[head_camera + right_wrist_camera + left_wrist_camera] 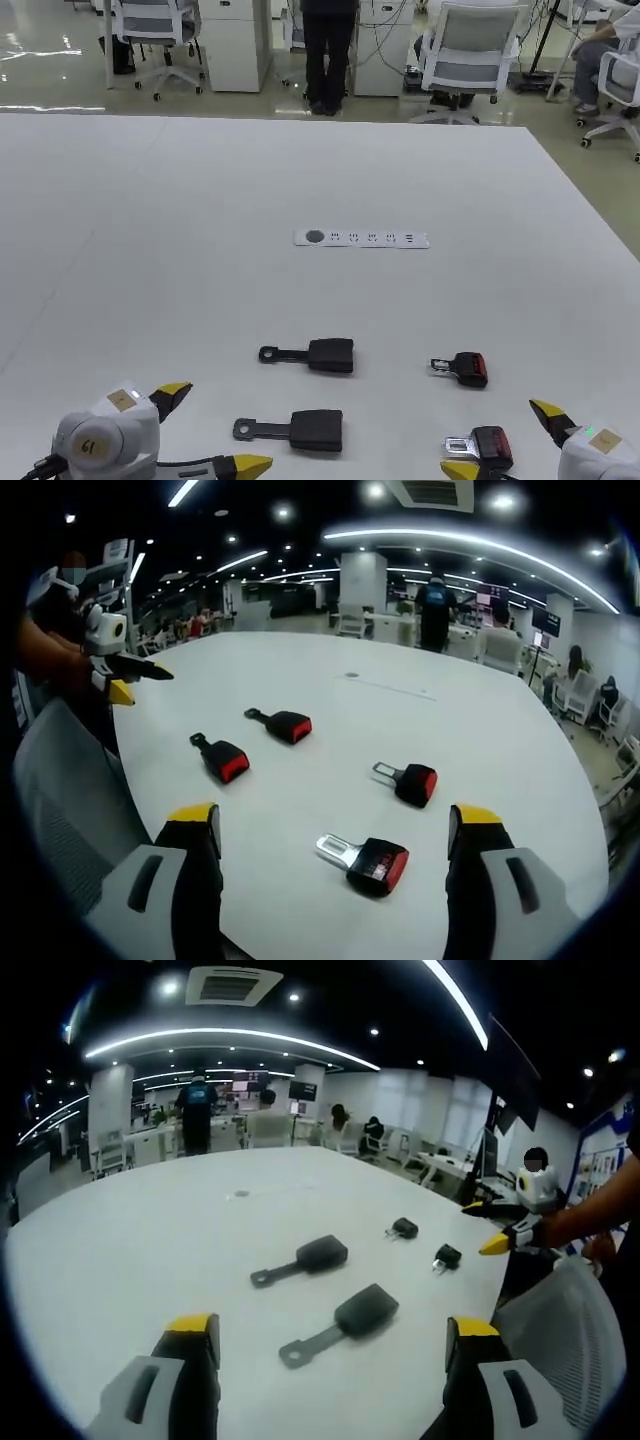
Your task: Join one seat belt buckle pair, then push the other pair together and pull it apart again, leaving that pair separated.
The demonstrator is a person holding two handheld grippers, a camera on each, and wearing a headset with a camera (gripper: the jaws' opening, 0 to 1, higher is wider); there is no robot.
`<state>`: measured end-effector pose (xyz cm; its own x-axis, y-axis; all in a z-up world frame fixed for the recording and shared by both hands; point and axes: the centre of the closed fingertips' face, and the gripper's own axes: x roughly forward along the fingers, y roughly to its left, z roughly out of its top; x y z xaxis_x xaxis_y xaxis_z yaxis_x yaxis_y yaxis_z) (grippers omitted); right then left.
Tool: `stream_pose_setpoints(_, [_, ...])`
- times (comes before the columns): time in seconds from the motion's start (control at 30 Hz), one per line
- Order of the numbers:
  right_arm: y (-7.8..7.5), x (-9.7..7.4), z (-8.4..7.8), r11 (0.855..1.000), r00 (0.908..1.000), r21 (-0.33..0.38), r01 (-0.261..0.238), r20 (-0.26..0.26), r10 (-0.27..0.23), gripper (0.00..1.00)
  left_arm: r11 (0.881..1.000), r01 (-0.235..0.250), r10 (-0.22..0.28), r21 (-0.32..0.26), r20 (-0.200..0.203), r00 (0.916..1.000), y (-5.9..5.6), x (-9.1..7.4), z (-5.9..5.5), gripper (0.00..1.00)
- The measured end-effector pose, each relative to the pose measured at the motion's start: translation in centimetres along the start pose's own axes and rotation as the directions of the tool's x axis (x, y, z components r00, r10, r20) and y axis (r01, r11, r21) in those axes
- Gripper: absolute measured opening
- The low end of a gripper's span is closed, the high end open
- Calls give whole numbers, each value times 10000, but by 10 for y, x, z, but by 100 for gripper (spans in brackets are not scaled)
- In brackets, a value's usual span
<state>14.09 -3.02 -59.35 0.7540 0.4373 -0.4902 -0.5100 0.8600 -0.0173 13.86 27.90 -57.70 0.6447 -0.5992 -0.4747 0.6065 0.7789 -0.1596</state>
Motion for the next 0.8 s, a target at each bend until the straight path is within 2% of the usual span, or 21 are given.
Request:
stream_pose_setpoints(0.23, [1,0,-2,10000,10000,0,-35,-75,35,95,10000,-29,29,-36,7,10000,-1,0,1,96])
stream_pose_setpoints(0.37, [3,0,-2,10000,9999,15,-56,-96,57,94,10000,-44,44,-79,-24,10000,3,2,-3,96])
stream_pose_setpoints(0.8, [0,3,-5,9999,9998,-5,-169,-143,169,95,10000,43,-44,-40,-110,9999,0,7,-2,96])
